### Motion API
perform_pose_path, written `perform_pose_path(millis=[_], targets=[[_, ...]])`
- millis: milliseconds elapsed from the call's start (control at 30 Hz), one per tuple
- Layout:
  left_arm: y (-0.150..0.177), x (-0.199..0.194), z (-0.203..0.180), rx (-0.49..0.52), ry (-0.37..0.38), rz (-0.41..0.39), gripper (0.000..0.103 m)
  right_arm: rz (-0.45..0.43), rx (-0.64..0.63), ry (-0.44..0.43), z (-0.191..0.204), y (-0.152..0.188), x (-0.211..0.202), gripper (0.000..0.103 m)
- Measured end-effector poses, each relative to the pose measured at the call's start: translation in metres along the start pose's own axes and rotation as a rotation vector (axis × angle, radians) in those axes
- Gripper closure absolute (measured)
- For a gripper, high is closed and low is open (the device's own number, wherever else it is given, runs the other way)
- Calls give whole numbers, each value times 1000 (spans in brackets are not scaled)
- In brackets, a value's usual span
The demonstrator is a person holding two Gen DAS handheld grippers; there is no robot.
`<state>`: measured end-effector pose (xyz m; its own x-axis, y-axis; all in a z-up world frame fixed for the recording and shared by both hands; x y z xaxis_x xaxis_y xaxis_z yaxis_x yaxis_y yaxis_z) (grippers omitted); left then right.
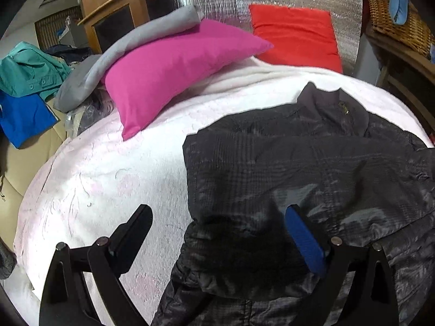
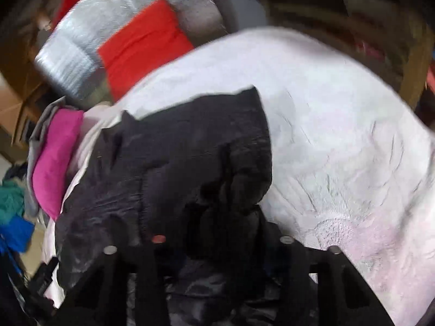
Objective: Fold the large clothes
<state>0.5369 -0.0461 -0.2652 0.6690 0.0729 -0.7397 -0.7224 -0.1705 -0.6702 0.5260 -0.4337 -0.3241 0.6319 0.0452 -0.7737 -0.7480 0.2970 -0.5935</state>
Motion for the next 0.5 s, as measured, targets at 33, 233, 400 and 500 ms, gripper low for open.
perform_pose_path(millis=[33,233,400,500], targets=[[-2,-2,0,0,3,-14,5,-23,-25,10,4,-3,-7,63],[-6,-9,-3,12,13,-48,5,60,-38,44,-8,7,23,62],[-6,-9,-5,21,14,-54,5,16,1,-13,-11,-1,6,52],[-7,-10,-5,23,11,-58,5,1,24,-34,-16,-6,-2,25]])
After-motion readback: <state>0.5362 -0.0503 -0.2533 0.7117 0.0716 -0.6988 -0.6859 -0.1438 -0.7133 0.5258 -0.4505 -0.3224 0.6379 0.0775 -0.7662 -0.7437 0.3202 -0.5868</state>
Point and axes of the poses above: each gripper's, at about its wrist camera, not at the fingertips, and x roughly the way its jaws point, z to its left, y to its underside, the point moved 9 cm from there along x, roughly the way its jaws point, and after that the axes turned 14 degrees about -x, right-handed, at the moved point
